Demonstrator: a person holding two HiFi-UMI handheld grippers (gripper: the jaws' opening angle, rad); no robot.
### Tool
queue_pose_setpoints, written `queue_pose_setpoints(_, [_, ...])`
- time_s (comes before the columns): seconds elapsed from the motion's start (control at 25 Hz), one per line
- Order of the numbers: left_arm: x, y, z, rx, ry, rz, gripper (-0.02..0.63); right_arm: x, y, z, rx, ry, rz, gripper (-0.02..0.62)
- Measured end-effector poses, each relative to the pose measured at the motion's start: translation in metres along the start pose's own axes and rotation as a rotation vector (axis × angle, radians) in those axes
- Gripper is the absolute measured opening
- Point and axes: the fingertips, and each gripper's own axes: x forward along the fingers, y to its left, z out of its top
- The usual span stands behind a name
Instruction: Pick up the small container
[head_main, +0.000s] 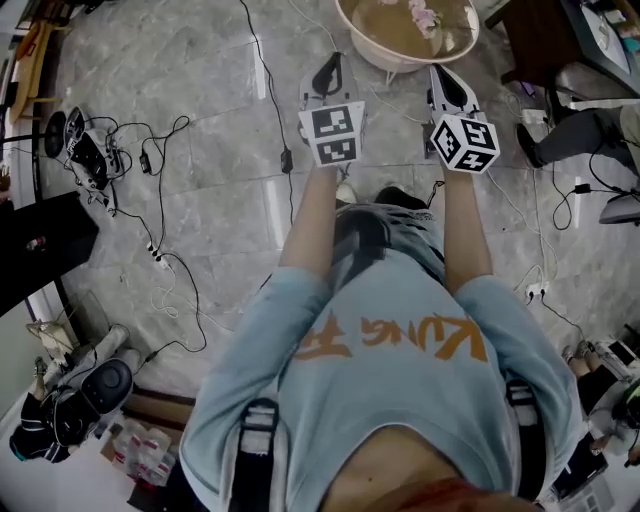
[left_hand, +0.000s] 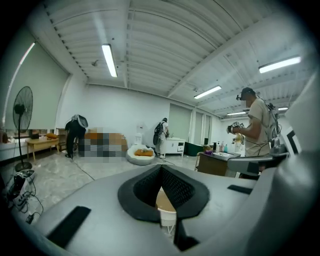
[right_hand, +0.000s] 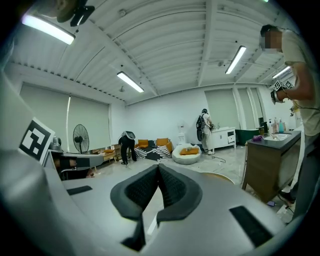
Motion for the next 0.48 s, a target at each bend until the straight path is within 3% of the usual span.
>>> queue_pose_setpoints(0.28, [0.004, 0.021, 0.012, -0.064, -0.031, 0.013, 0.024, 0.005, 0.003, 0.039, -0.061, -0.04, -0.015, 0.011])
queue_pose_setpoints(0.48, [0.015, 0.055, 0.019, -0.126, -0.05, 0.092, 0.024, 0.012, -0.018, 0.054, -0.063, -0.054, -0.045, 0.011])
